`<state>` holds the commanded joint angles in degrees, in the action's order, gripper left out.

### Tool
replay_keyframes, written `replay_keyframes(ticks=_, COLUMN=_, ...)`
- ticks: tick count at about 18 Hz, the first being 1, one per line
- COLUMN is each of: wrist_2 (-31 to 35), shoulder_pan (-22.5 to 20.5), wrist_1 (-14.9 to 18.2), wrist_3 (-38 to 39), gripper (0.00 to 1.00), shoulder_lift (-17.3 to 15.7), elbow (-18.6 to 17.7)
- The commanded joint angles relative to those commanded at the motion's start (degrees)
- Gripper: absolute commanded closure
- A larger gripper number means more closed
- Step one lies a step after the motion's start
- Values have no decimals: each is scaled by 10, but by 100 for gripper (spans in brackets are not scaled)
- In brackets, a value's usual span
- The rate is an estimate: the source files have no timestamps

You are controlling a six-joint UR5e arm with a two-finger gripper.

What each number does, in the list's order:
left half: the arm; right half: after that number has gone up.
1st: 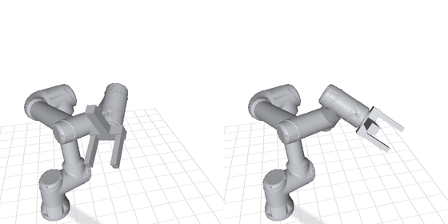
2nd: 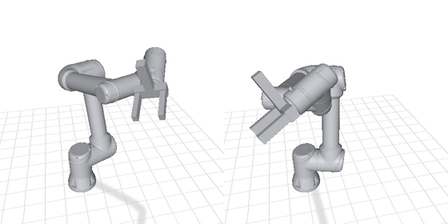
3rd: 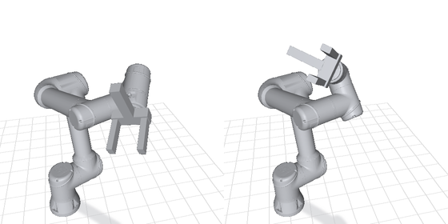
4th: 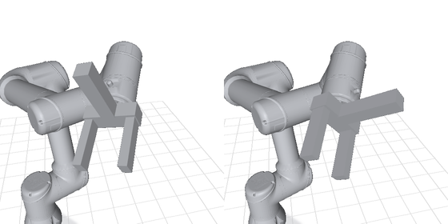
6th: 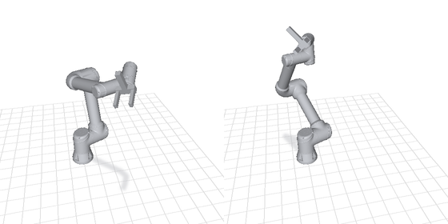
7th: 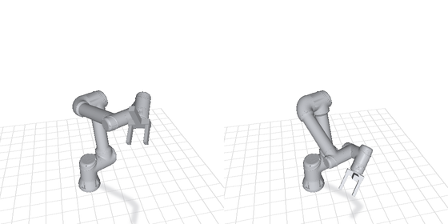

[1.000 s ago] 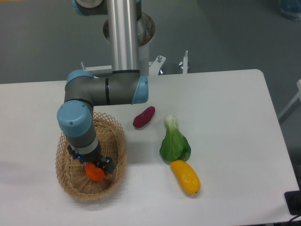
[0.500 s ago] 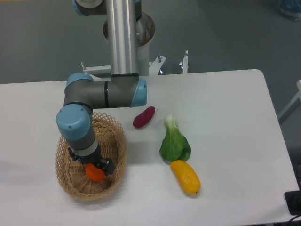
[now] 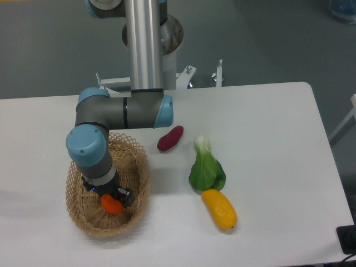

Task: Pick up the orange from the basket
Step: 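Close the gripper around the orange in the basket, then lift the orange out of the basket toward the bok choy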

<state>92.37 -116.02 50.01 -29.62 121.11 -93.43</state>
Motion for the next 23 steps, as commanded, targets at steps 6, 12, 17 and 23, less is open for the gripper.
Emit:
replay_keyframes(ticks=6, wrist_2=1, shoulder_pan=0, wrist_1=1, wrist_3=-2, gripper=34, shoulder_lift=-2, elbow=4)
replay_keyframes(ticks=12, wrist_2=-3, shoulder_pan=-6, wrist_1=3, wrist_3=-15, gripper=34, shoulder_lift=-28, elbow=25)
replay_keyframes(ticks=17, wrist_2=-11, shoulder_pan=-45, wrist_1=14, wrist_3=-97, gripper=33, shoulder_lift=-79, elbow=24)
replay_keyframes(ticks=23, wrist_2=-48, shoulder_pan=-119, wrist_1=47, wrist_3=-205, gripper=33, shoulder_lift=-127, elbow=26)
